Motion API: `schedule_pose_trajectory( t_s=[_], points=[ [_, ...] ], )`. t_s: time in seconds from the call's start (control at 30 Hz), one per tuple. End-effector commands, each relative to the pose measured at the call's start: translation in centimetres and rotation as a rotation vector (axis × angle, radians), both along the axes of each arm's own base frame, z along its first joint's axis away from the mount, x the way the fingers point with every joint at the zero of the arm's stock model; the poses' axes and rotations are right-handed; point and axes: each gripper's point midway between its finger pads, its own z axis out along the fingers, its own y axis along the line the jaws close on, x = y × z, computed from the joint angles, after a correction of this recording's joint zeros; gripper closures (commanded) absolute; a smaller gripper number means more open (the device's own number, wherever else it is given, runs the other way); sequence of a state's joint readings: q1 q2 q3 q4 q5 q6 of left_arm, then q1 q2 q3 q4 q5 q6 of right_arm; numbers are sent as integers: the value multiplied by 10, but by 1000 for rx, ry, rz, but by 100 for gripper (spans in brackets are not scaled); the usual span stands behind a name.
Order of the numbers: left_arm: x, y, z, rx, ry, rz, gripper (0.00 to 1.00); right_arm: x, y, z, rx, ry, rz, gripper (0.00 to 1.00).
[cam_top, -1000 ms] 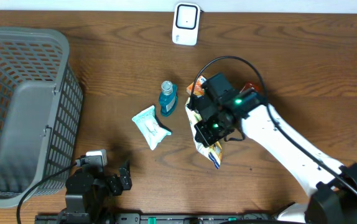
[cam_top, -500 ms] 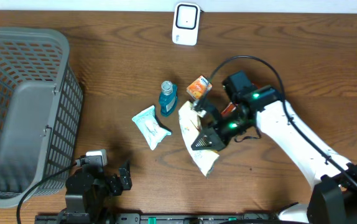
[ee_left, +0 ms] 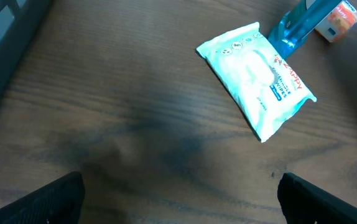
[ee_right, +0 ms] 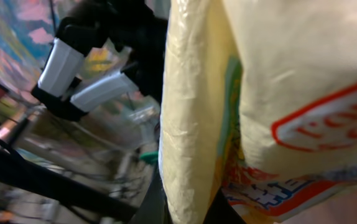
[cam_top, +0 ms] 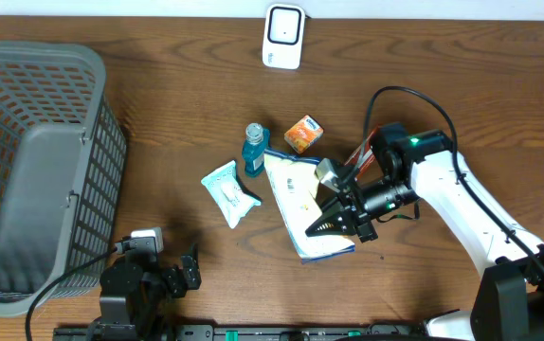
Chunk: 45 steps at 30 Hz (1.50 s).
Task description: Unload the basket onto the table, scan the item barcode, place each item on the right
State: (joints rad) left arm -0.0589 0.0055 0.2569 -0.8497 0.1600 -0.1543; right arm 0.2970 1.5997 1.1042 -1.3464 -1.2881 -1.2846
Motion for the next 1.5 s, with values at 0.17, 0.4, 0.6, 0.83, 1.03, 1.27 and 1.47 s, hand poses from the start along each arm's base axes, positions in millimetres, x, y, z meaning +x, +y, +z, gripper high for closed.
schedule_pose_trajectory(
  t_s=[0.17, 0.4, 0.6, 0.83, 1.03, 1.27, 1.47],
  points=[
    [-6, -2, -9, -8, 41, -8, 1, 10, 8, 40, 302, -169, -33, 99],
    [-6, -2, -9, -8, 41, -8, 1, 6, 6, 44, 297, -115, -45, 99],
    [-6, -2, -9, -8, 41, -8, 1, 1, 5, 48, 286, -107, -43, 99],
    [-6, -2, -9, -8, 41, -8, 1, -14, 0, 59, 267, -148, -25, 99],
    [-6, -2, -9, -8, 41, -8, 1, -27, -5, 65, 237, -259, 10, 99],
    [-6, -2, -9, -8, 41, -8, 1, -18, -4, 63, 244, -371, 16, 99],
    [-6, -2, -9, -8, 41, -8, 1, 34, -18, 40, -61, -260, -157, 99]
  ],
)
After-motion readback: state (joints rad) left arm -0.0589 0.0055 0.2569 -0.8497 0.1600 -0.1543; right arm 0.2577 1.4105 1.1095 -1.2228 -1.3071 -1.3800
